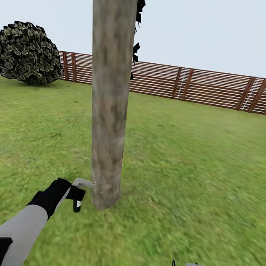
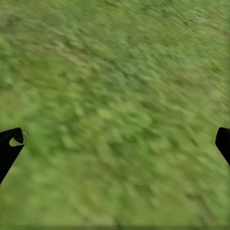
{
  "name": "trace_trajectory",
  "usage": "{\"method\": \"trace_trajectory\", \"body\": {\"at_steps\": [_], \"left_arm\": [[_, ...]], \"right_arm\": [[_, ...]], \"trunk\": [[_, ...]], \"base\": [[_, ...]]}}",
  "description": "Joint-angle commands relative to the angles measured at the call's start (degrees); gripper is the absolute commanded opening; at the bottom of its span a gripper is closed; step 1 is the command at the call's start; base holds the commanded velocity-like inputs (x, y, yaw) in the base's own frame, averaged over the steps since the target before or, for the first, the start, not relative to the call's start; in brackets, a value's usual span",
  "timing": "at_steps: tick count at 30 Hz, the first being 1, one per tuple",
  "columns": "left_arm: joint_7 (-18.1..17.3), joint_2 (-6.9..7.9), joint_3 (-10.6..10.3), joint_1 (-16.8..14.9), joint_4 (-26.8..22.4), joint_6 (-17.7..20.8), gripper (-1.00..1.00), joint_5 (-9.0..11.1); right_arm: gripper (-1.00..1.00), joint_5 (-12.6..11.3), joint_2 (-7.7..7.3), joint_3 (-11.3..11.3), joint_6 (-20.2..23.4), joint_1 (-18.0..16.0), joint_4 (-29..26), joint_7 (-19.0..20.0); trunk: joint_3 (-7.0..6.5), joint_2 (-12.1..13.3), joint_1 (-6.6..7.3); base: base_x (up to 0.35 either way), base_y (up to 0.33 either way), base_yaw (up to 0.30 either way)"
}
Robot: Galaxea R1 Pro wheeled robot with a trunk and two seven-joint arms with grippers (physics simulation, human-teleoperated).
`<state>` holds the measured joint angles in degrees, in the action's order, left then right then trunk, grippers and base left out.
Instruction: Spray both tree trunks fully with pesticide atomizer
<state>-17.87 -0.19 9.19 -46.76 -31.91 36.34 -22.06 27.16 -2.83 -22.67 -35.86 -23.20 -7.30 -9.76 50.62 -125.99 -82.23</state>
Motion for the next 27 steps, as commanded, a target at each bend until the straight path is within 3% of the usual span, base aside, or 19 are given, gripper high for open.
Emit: {"method": "trace_trajectory", "body": {"at_steps": [1, 4, 6, 8, 10, 15, 16, 17, 20, 27], "left_arm": [[-0.3, 0.26, -0.32, 0.25, -0.39, 0.63, -1.0, 0.2], [-0.46, -0.3, -0.4, 0.49, -1.15, 0.89, -1.0, 0.17], [-0.49, -3.59, -0.65, 0.22, -1.39, 0.98, -1.0, 0.11], [-0.5, -5.17, -1.14, -0.03, -1.76, 1.05, -1.0, 0.12], [-0.5, -5.78, -1.62, -0.11, -2.79, 1.1, -1.0, 0.15], [-0.62, -4.93, -2.27, -1.86, -8.67, 6.67, -1.0, 0.21], [-0.66, -2.83, -2.16, -2.89, -9.92, 7.83, -1.0, 0.24], [-0.81, -1.75, -2.12, -3.15, -10.14, 8.07, -1.0, 0.28], [-2.82, -0.77, -2.25, -3.27, -10.32, 8.26, -1.0, 0.26], [-4.74, -5.06, -2.74, -3.25, -10.37, 8.21, -1.0, 0.17]], "right_arm": [[1.0, 0.0, 0.01, 0.0, 0.0, 0.0, 0.0, 0.0], [1.0, 0.0, -0.02, 0.0, 0.0, 0.0, 0.0, 0.0], [1.0, 0.0, -0.02, 0.0, 0.0, 0.0, 0.0, 0.0], [1.0, 0.0, 0.0, 0.0, 0.0, 0.0, 0.0, 0.0], [1.0, 0.0, -0.01, 0.0, 0.0, 0.0, 0.0, 0.0], [1.0, 0.0, -0.04, 0.0, 0.0, 0.0, 0.0, 0.0], [1.0, 0.0, -0.04, 0.0, 0.0, 0.0, 0.0, 0.0], [1.0, 0.0, -0.05, 0.0, 0.0, 0.0, 0.0, 0.0], [1.0, 0.0, -0.07, 0.0, 0.0, 0.0, 0.0, 0.01], [1.0, 0.0, -0.07, 0.0, 0.0, 0.0, 0.0, 0.0]], "trunk": [[0.0, 0.0, 0.0], [0.0, 0.0, 0.0], [0.0, 0.0, 0.0], [0.0, 0.0, 0.0], [0.0, 0.0, 0.0], [0.0, 0.0, 0.0], [0.0, 0.0, 0.0], [0.0, 0.0, 0.0], [0.0, 0.0, 0.0], [0.0, 0.0, 0.0]], "base": [[0.0, 0.0, 0.0], [-0.183, 0.0, 0.0], [-0.194, 0.0, 0.0], [-0.057, 0.0, 0.0], [-0.02, 0.0, 0.0], [-0.003, 0.0, 0.0], [0.0, 0.0, 0.0], [0.0, 0.0, 0.0], [0.0, 0.0, 0.0], [-0.241, 0.0, 0.0]]}}
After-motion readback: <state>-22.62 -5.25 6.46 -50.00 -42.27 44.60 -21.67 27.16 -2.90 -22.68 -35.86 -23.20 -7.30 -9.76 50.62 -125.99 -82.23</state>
